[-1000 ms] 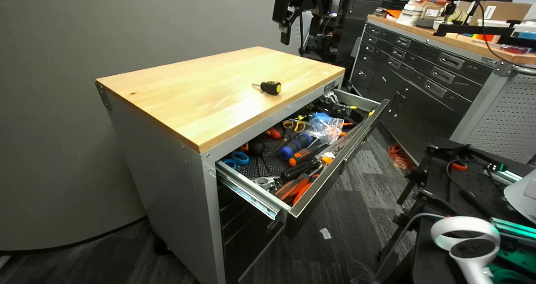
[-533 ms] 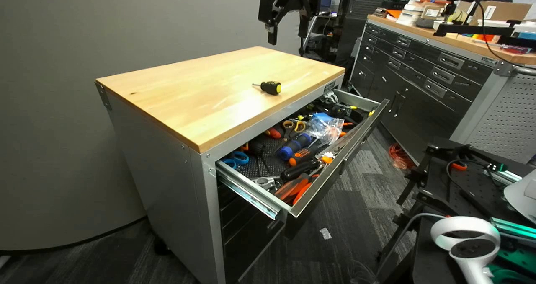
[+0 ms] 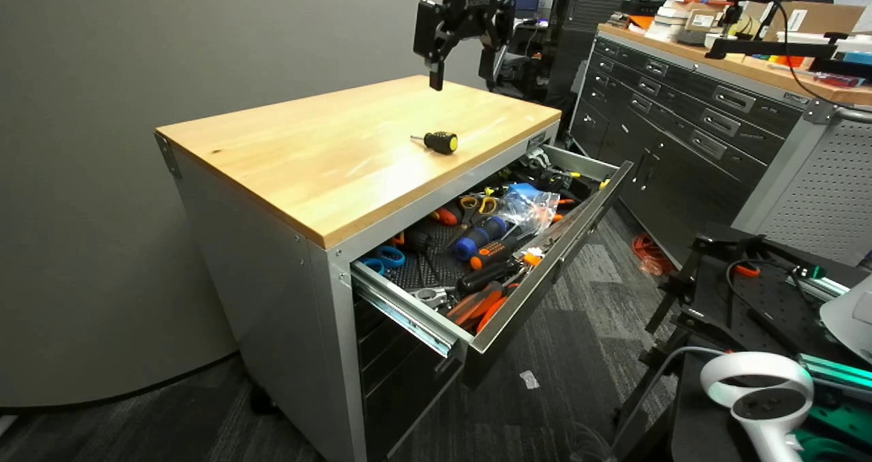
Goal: Put the screwdriver in the drawer and close it
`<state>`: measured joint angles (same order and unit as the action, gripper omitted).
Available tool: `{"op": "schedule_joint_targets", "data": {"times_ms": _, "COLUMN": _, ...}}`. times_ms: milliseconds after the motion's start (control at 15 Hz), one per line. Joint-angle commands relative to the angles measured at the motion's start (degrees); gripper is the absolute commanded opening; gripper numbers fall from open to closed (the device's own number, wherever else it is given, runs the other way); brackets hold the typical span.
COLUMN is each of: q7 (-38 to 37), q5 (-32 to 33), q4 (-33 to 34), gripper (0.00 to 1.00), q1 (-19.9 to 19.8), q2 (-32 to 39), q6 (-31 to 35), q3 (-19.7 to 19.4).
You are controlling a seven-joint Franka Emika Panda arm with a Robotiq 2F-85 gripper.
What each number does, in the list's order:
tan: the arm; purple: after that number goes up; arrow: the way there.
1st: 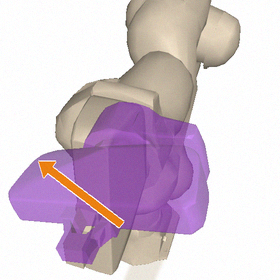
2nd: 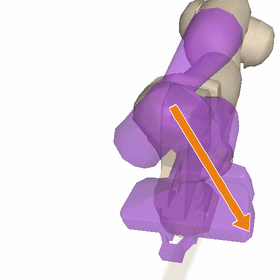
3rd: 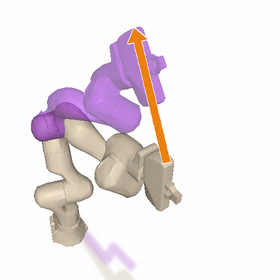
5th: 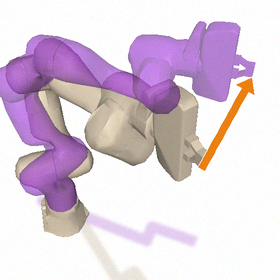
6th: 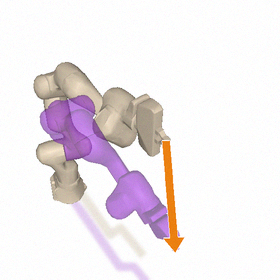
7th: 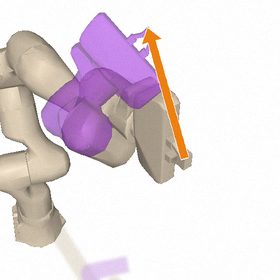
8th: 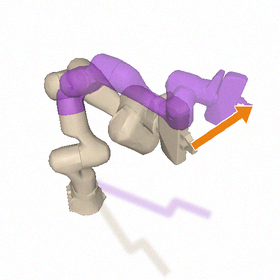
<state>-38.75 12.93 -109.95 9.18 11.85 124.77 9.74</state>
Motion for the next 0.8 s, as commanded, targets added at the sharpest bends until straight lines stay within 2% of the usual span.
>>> {"op": "schedule_joint_targets", "data": {"times_ms": 0, "q7": -1.9, "q5": 0.2, "q4": 0.4, "gripper": 1.0, "q1": 2.1, "q2": 2.9, "q6": 5.1, "q3": -1.9}}
{"op": "schedule_joint_targets", "data": {"times_ms": 267, "q7": -3.7, "q5": 3.2, "q4": 0.5, "gripper": 1.0, "q1": 3.6, "q2": 6.1, "q6": 9.8, "q3": -4.5}}
{"op": "schedule_joint_targets", "data": {"times_ms": 467, "q7": -6.0, "q5": 9.0, "q4": 0.4, "gripper": 1.0, "q1": 5.3, "q2": 8.2, "q6": 12.5, "q3": -7.4}}
{"op": "schedule_joint_targets", "data": {"times_ms": 733, "q7": -9.7, "q5": 13.5, "q4": 0.7, "gripper": 1.0, "q1": 7.0, "q2": 11.0, "q6": 14.5, "q3": -10.3}}
